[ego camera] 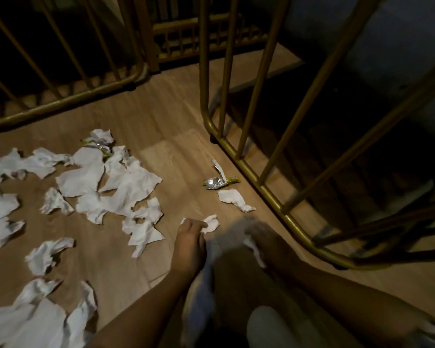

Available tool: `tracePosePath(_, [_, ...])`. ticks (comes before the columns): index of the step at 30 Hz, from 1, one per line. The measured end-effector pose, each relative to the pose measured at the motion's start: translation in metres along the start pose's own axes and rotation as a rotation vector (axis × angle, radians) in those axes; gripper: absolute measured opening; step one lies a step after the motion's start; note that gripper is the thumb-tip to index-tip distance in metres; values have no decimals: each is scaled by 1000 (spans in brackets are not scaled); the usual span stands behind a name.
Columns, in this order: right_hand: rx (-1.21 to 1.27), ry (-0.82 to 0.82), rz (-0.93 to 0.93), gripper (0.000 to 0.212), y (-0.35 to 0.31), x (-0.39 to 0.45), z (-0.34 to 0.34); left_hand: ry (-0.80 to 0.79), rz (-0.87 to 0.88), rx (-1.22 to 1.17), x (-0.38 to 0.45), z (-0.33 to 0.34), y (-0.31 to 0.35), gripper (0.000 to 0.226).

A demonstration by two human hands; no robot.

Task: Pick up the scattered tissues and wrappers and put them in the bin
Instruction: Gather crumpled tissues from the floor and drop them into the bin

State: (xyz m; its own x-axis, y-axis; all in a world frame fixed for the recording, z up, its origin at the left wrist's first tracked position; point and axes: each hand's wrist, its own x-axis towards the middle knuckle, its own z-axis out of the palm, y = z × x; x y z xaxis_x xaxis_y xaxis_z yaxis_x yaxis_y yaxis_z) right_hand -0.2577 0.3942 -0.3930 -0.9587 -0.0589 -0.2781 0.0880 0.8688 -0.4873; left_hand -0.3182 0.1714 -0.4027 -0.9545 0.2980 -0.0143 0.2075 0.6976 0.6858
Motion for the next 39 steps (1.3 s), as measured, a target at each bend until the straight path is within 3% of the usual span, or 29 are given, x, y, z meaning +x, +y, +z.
tracePosePath(4, [139,443,-69,28,-38,54,-15,67,-97,-114,9,-9,0,27])
tracePosePath(8, [163,577,-60,25,-61,92,-21,190,-295,-291,29,-19,2,28])
tracePosePath(14, [24,540,104,44,-48,104,-5,450,-409,-420,47,-50,6,33])
tracePosePath(17, [-81,357,128,43,-33,97,5,515,-482,-397,47,-56,-10,46])
tracePosePath(21, [-118,329,-117,18,-28,86,14,588,-474,-297,32,-64,-28,29])
tracePosePath(24, [-132,263,-239,17,-37,100,8,688,-479,-231,18,-68,-44,32])
tracePosePath(26, [-166,361,-261,21,-48,115,2,755,-524,-233,11,-71,-50,31])
tracePosePath(29, [-134,480,-199,21,-64,133,-10,727,-603,-229,2,-77,-49,39])
tracePosePath(34, [-105,446,11,24,-59,137,-3,496,-557,-136,-12,-85,-44,90])
tracePosePath(39, [-129,468,-29,20,-51,130,17,458,-601,-53,-27,-77,-49,92])
